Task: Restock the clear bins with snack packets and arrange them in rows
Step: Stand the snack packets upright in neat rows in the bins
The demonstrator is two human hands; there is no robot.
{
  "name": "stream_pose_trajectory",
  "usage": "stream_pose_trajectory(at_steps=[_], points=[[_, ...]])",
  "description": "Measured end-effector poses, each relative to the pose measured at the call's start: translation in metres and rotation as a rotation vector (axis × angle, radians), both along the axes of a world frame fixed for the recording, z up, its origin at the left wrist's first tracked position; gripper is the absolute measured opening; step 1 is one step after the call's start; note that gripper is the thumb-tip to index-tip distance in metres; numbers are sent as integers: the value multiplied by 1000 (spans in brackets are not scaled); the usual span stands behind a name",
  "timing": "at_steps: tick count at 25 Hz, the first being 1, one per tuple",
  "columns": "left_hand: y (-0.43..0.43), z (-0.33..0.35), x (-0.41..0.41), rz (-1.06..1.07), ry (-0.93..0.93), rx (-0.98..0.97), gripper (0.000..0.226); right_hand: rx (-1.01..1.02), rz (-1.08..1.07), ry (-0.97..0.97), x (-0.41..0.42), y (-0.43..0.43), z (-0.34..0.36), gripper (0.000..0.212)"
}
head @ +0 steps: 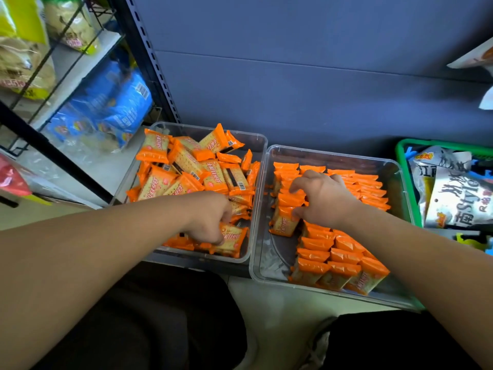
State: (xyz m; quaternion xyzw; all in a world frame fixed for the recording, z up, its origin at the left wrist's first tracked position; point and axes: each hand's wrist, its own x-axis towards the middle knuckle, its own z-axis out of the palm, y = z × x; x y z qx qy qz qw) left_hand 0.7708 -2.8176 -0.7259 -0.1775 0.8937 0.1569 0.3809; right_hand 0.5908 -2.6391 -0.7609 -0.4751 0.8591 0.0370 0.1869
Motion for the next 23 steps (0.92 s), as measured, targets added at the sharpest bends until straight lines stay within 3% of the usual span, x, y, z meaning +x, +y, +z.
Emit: stream_pose_trajectory(at_steps=[4,7,9,12,14,16,17,20,23], points=[[-7,50,6,324,329,-14,32,-316,-169,-393,8,-6,41,32],[-3,83,22,714,552,360,19,-510,-324,-835,25,-11,72,40],[10,94,33,800,568,562,18,-541,-363,-1095,35,-16,86,32],[8,82,44,785,658,522,20,-594,-361,-1231,45,-29,94,22],[-18,63,56,665,656,264,24,-597,-380,-1195,50,-39,92,24],[-48,48,71,468,485,-78,38,-549,-413,-1145,53,-49,85,25],[-58,42,78,397,394,-147,50,-521,-422,-1131,54,-53,81,23],[-68,20,83,296,271,-95,72,-460,-440,-1167,54,-62,73,16],[-68,4,74,201,220,-132,49,-426,-468,-1196,50,-68,69,18]])
